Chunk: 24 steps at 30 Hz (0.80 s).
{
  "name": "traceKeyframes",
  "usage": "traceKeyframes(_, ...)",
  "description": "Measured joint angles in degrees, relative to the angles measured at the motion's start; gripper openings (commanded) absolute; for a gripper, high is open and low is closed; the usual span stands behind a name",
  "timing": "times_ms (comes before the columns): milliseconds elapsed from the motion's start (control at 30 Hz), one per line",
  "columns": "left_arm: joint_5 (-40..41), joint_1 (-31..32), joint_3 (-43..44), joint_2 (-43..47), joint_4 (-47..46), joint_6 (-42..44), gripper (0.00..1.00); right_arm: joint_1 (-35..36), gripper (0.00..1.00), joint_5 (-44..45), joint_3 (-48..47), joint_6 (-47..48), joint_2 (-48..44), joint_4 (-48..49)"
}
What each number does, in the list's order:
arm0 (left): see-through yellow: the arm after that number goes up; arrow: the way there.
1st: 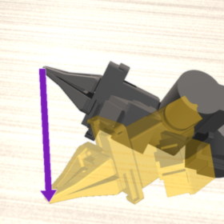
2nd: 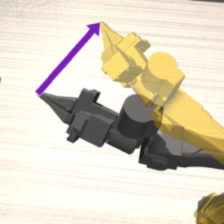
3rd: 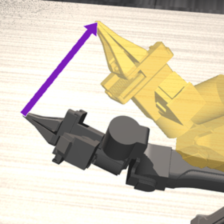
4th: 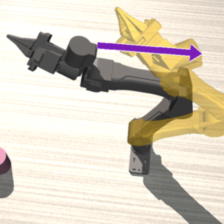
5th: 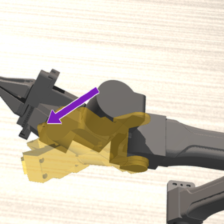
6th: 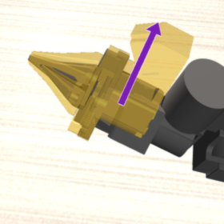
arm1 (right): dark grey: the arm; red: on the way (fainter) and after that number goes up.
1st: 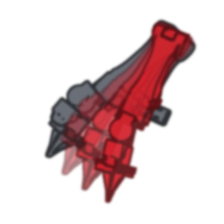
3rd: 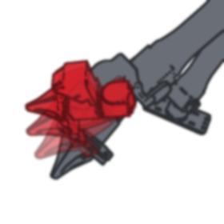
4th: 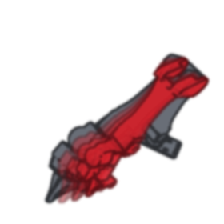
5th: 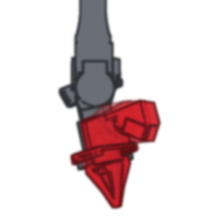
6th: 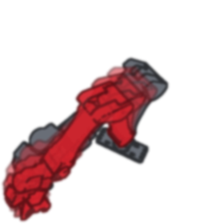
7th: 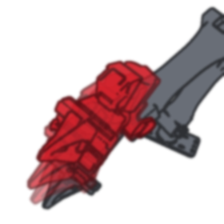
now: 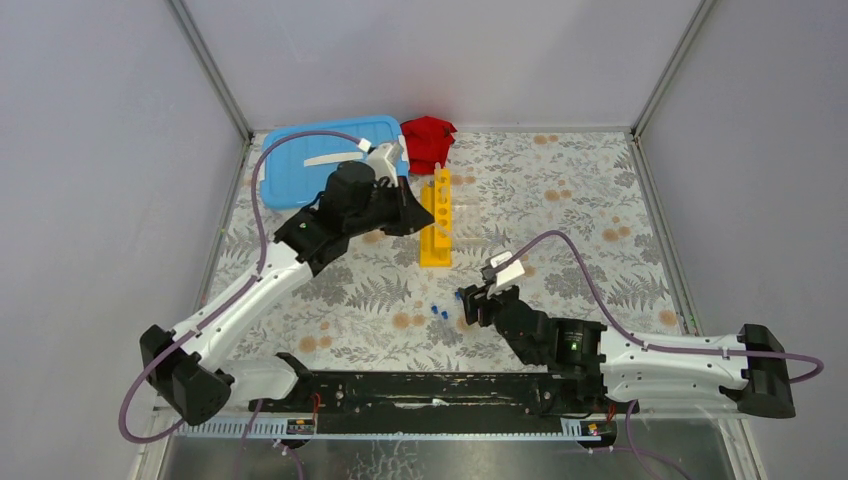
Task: Organize the chemistry lab equipment
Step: Insert the test tube into the slot of the test tube rack.
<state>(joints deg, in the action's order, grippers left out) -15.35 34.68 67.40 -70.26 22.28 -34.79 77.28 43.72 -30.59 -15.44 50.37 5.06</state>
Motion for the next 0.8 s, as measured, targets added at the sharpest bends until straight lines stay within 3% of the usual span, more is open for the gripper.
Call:
traceKeyframes(233,18.7,9.0,8.9,-7.5,2.1,3.7,0.14,0.0,0.54,14.2,0.0,-2.0,0.8,-5.6)
traceKeyframes(400,30.2,13.4,14.6,-13.6,4.7,7.0,0.13,-0.3,0.47,19.2,0.4,-3.8,0.5,-8.0)
traceKeyframes(800,44.8,16.3,19.2,-20.9,9.1,11.6,0.12,-12.0,0.46,13.5,1.6,-7.6,1.7,-11.7)
